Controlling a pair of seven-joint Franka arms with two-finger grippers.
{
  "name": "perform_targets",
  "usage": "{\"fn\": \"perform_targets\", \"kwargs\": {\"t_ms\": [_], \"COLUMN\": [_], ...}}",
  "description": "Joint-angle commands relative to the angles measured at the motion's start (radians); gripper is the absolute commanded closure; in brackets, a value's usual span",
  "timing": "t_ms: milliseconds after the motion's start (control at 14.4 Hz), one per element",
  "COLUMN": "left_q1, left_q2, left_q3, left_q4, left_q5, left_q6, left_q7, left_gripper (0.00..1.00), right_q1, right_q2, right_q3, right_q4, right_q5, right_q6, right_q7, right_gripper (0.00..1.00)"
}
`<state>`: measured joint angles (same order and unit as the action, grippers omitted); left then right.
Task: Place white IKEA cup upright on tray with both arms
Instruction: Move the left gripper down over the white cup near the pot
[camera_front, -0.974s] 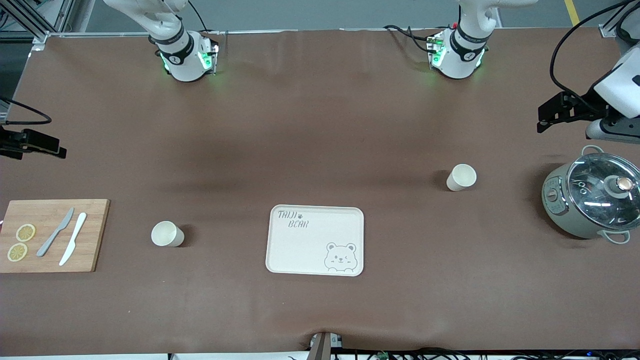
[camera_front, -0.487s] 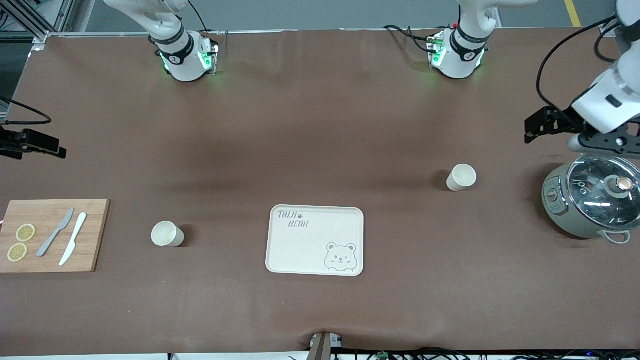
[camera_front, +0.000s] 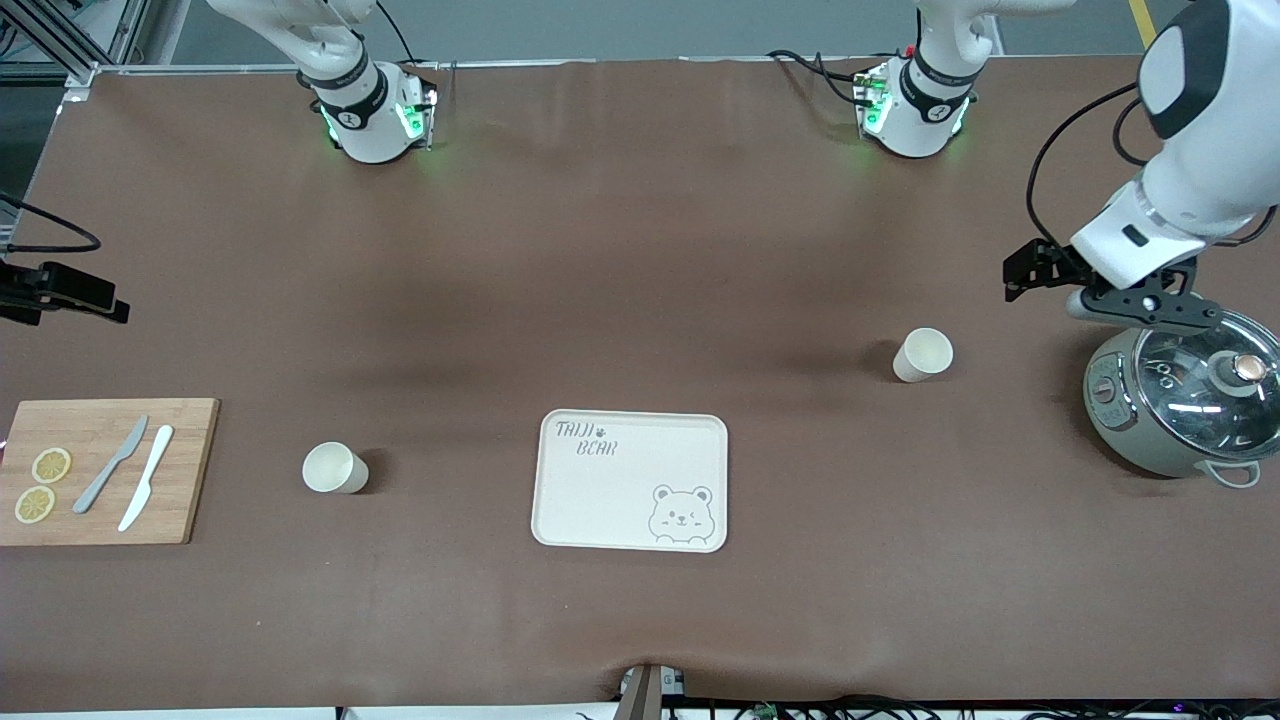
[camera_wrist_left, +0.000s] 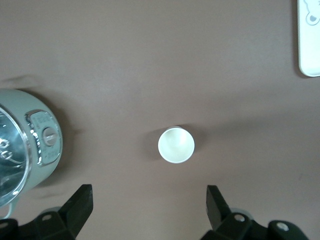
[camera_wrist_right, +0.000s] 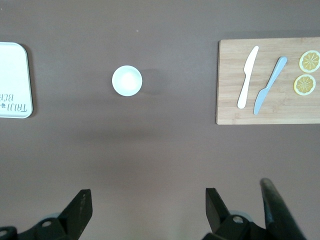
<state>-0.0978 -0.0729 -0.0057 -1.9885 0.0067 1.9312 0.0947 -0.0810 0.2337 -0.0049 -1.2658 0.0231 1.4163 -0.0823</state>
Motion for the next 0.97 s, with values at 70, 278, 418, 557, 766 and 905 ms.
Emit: {"fn": "perform_targets", "kwargs": {"t_ms": [70,278,418,557,766,905], "left_q1": [0.006,0.006,0.006,0.007,0.021,0.023], "left_q2": [-0.056,-0.042,-0.009,0.03,0.1,0.152], "left_q3": [-0.005,-0.005,-0.005,-0.005,-0.005,-0.005], "left_q4": [-0.218,-0.324,-0.343,-0.364,-0.389,-0.389], "left_q5": [-0.007,-0.007,-0.007,-0.007,-0.007,-0.007], "left_q6": [0.213,0.362,0.405,0.458,0.544,0.595], "left_q7": [0.019,0.019,0.019,0.019,0.02,0.029], "left_gripper": [0.0,0.0,0.0,0.0,0.0,0.0], "right_q1": [0.023,0.009,0.012,0.01,0.017,0.007], "right_q2": [-0.016,-0.014,-0.016,-0.016,-0.019,-0.022], "right_q3": [0.006,0.003,0.003,0.003,0.005,0.0], "right_q4": [-0.012,-0.007,-0.007,-0.007,-0.006,-0.004], "right_q5": [-0.052,-0.043,-0.052,-0.046,-0.048,-0.04], "right_q6": [0.032,0.062,0.079,0.078,0.075,0.07], "right_q7": [0.018,0.015,0.018,0.018,0.019,0.019], "right_gripper": [0.0,0.0,0.0,0.0,0.0,0.0]}}
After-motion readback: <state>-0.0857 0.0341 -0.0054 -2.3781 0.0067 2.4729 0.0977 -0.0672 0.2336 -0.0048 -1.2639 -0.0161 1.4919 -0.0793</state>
